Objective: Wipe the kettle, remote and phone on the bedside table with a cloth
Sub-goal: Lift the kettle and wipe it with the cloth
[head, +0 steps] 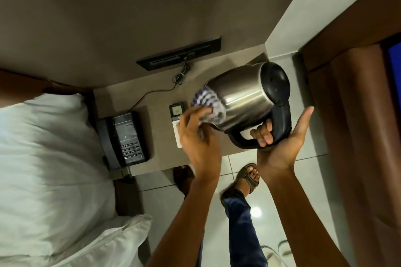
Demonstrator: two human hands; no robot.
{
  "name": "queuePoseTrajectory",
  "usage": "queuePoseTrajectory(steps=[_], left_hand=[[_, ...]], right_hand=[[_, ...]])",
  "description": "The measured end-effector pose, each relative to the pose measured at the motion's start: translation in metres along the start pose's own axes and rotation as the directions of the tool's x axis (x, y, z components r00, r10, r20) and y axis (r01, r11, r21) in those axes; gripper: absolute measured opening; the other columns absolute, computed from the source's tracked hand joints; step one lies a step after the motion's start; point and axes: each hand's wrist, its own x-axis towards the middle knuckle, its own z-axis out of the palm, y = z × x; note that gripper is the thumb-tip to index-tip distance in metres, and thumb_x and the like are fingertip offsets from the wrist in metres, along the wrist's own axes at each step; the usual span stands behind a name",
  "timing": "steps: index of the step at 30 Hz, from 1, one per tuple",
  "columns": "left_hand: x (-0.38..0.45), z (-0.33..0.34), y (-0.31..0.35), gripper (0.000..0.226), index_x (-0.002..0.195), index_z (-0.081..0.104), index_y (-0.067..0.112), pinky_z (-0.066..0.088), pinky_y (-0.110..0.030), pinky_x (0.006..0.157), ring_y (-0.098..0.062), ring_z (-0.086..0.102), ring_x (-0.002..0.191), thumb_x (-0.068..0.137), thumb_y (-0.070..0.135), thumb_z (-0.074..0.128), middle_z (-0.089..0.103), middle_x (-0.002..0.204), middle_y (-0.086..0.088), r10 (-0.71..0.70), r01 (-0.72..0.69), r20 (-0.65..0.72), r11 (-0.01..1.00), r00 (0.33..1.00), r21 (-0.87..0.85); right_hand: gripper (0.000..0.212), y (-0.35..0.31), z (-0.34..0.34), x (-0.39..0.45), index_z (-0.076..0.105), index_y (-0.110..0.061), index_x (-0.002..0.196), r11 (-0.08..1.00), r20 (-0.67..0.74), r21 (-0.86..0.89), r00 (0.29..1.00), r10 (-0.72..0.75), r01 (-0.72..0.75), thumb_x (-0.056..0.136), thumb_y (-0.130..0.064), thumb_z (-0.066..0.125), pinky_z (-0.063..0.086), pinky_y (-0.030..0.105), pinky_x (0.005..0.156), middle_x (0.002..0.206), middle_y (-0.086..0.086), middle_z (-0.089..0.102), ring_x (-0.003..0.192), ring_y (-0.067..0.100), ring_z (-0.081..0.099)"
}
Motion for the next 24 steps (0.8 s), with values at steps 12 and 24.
queuePoseTrajectory(steps=[12,24], left_hand=[[0.024,-0.045,-0.066,0.039,0.117,0.075,0.015,0.062,-0.045,0.098,-0.023,0.07,0.118,0.093,-0.013,0.062,0.073,0.127,-0.005,-0.177,0.149,0.138,0.969,0.974,0.196],[0.05,-0.066,-0.07,0.027,0.122,0.071,0.011,0.06,-0.043,0.101,-0.022,0.071,0.106,0.097,0.0,0.068,0.074,0.114,-0.005,-0.753,0.7,0.14,0.504,0.643,-0.506]], right_hand=[[0.071,0.002,0.001,-0.005,0.047,-0.017,0.065,1.0,0.035,-0.029,0.999,0.002,-0.001,0.091,-0.083,0.047,0.03,0.025,0.051,0.047,-0.006,0.039,0.039,0.01,0.035],[0.062,0.028,-0.006,0.039,0.068,-0.025,0.09,0.847,-0.109,-0.521,0.975,-0.192,0.108,0.094,-0.081,0.043,0.05,0.016,0.06,0.07,-0.006,0.06,0.06,0.007,0.057]])
